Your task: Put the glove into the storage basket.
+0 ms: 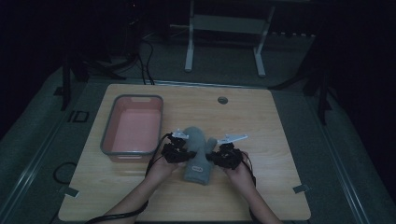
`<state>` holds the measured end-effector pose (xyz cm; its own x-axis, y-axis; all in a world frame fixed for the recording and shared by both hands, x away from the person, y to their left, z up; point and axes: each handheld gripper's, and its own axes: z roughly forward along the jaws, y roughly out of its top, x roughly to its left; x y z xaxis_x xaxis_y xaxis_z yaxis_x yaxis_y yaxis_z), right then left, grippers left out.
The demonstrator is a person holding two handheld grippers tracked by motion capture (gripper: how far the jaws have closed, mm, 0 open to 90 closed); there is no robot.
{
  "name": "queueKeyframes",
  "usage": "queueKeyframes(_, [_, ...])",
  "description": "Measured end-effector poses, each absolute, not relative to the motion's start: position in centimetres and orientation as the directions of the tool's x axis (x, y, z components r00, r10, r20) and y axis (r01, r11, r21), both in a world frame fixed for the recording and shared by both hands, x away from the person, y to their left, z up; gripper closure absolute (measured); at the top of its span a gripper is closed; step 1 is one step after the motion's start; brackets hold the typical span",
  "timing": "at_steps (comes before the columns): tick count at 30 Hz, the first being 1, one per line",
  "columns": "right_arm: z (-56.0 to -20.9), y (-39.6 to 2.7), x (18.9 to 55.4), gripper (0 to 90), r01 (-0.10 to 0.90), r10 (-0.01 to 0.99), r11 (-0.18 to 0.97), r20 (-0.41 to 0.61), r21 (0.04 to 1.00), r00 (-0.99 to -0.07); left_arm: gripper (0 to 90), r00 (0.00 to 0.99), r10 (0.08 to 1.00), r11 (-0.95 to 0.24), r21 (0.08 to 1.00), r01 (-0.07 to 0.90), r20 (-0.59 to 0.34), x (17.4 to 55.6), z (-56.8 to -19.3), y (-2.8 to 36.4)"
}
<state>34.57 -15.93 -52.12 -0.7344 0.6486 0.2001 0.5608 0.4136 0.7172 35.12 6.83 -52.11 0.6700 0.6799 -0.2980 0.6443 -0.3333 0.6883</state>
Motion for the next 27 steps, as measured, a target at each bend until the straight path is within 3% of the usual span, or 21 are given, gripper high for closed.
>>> queueKeyframes(13, [-45.8,-14.6,34.7,82.2,0.466,0.614,0.401,0.146,0.789,-0.776,80.9,0.694,0.679,-0.322,0.753,0.574,-0.239,35.0,-45.7,8.9])
queueKeyframes(27, [-41.3,-10.4,35.8,82.1,0.376,0.575,0.42,0.079,0.826,-0.814,80.8,0.689,0.688,-0.285,0.788,0.545,-0.228,35.4,-41.6,13.5])
